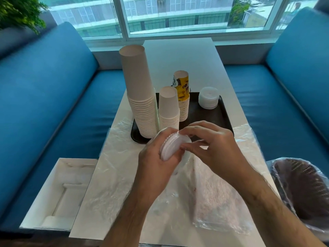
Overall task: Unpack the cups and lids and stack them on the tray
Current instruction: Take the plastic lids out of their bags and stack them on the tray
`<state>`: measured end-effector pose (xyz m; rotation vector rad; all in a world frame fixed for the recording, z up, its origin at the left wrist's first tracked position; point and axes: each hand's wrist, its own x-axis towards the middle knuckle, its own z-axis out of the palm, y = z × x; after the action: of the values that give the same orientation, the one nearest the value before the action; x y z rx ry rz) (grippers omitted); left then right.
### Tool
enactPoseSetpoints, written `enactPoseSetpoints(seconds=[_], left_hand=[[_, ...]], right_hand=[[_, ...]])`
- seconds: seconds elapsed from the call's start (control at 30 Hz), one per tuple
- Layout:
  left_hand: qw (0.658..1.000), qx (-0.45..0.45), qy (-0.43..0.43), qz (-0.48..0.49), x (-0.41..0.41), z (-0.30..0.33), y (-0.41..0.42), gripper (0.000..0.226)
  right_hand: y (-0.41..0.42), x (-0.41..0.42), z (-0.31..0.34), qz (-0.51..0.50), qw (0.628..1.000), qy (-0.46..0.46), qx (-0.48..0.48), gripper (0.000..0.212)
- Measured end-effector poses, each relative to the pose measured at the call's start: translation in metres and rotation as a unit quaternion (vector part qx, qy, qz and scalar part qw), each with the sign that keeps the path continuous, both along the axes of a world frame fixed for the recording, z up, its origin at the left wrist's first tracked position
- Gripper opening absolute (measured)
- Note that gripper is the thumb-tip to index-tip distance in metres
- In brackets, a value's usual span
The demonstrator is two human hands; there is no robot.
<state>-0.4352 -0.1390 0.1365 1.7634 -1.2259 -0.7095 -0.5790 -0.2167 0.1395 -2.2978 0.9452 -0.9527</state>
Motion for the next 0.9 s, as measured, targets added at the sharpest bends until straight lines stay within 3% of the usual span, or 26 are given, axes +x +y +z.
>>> enactPoseSetpoints(seconds=[0.13, 0.43, 0.67, 0.8, 0.9], left_hand=[[1.000, -0.002, 0.024, -0.002, 0.000, 0.000, 0.000, 0.056], [0.999, -0.004, 0.049, -0.024, 0.012, -0.005, -0.003, 0.053], [0.998, 0.001, 0.057, -0.032, 0.020, -0.011, -0.012, 0.072], [0.994, -0.007, 0.103, -0.032, 0.025, -0.016, -0.018, 0.067], [0.987, -0.028, 0.156, -0.007, 0.030, -0.024, -0.022, 0.058]], right_hand=[[0.000, 0.000, -0.003, -0.015, 1.000, -0.012, 0.012, 0.038], [-0.022, -0.008, 0.007, 0.089, 0.975, 0.032, 0.203, 0.015], [-0.030, -0.002, 0.002, 0.140, 0.890, -0.145, 0.408, 0.017], [-0.036, 0.000, -0.009, 0.092, 0.814, -0.283, 0.499, 0.027], [-0.053, -0.008, -0.017, 0.016, 0.762, -0.400, 0.509, 0.022]])
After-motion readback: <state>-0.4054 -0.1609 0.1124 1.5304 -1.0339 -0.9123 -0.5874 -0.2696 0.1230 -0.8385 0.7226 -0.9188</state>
